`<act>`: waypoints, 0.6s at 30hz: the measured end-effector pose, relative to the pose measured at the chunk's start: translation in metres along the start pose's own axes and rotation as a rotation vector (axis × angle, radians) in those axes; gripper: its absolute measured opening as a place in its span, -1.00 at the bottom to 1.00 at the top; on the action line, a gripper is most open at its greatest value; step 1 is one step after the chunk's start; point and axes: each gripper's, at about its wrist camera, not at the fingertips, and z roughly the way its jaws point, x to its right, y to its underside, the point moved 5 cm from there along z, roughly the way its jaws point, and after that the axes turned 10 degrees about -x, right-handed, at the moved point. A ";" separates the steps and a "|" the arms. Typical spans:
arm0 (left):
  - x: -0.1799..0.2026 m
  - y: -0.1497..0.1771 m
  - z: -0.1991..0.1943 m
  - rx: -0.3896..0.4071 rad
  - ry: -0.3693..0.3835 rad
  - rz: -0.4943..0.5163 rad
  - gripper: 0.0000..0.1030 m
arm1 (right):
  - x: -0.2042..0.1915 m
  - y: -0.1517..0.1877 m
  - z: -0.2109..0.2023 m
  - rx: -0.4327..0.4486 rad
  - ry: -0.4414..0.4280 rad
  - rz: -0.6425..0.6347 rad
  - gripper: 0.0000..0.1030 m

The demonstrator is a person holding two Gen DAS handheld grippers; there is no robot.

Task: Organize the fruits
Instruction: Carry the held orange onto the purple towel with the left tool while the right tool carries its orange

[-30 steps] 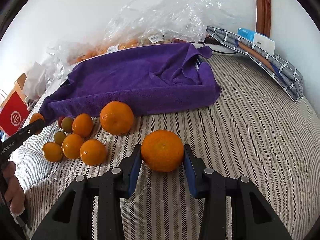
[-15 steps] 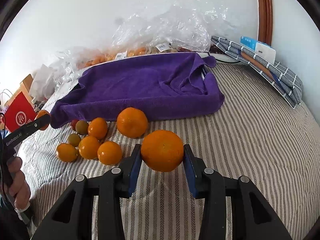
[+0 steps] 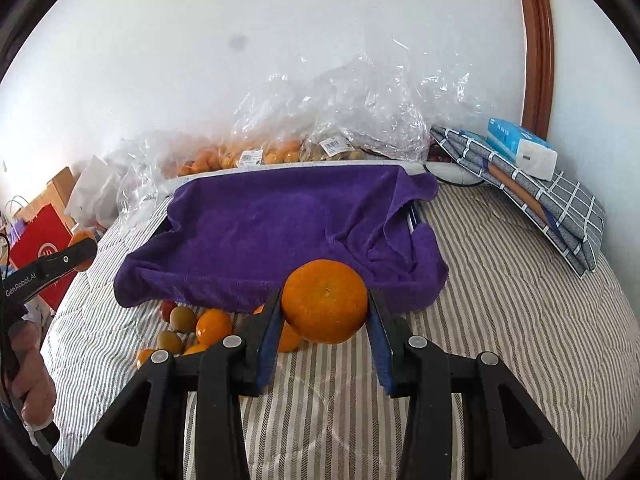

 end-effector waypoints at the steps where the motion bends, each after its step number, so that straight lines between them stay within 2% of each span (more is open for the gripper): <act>1: 0.001 -0.006 0.001 0.002 0.002 -0.002 -0.22 | 0.000 -0.005 0.001 0.007 0.000 -0.003 -0.21; 5: 0.004 -0.028 0.010 0.021 -0.025 0.004 -0.22 | 0.001 -0.026 0.006 0.039 -0.007 -0.009 -0.21; 11: 0.006 -0.056 0.038 0.019 -0.024 -0.025 -0.22 | 0.001 -0.063 0.024 0.079 -0.016 -0.025 -0.21; 18: 0.006 -0.078 0.086 -0.029 -0.041 -0.043 -0.22 | 0.005 -0.098 0.062 0.073 -0.015 -0.025 -0.21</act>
